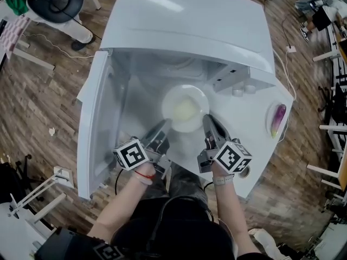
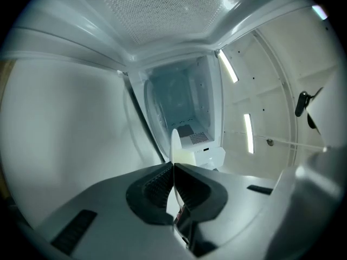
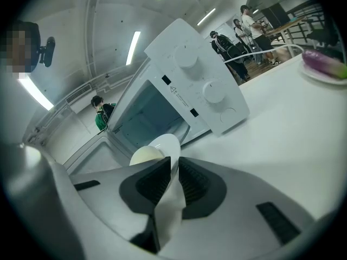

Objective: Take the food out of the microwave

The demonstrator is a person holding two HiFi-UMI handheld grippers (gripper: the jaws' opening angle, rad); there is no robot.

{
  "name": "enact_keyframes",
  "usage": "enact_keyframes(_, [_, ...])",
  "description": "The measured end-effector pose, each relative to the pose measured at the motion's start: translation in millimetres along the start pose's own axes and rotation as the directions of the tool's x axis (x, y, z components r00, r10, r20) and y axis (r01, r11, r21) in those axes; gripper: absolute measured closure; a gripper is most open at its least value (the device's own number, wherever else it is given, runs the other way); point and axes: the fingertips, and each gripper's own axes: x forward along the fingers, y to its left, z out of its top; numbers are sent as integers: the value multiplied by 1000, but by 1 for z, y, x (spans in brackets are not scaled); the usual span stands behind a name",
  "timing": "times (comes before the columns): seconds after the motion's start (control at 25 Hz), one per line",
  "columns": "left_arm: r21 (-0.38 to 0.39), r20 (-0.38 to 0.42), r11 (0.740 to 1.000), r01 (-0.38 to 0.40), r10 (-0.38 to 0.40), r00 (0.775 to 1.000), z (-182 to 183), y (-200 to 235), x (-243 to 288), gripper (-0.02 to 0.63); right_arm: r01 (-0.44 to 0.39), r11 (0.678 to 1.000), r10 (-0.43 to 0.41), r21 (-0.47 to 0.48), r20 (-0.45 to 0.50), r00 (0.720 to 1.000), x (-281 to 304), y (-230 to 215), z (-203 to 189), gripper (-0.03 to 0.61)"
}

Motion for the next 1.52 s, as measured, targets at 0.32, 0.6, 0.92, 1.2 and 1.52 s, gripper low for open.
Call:
enact_keyframes(0.32, [8, -14, 1000, 11, -11, 1000, -12, -11, 0, 595, 0, 1000, 0, 15, 15, 1000, -17, -3, 2, 519])
enact_keyframes(0.6, [6, 21, 1000, 8, -8, 1000, -17, -12, -8, 597, -36, 999, 36, 2, -13, 999, -21, 0, -1, 520])
enact_keyframes(0.92, [-42, 58, 999, -30, 33, 998, -34, -3, -23, 595, -57, 998, 55, -14, -72, 996, -28, -1, -12, 521])
enact_keyframes(1.2, [-128, 76, 991, -50, 60, 995, -52, 4, -32, 597, -66, 998, 65, -13, -92, 994, -39, -5, -19, 522])
enact_keyframes(1.52, [-222, 128, 975, 29, 0, 992, -64, -1, -31, 597, -77, 997, 76, -4, -123, 990, -45, -13, -29, 521])
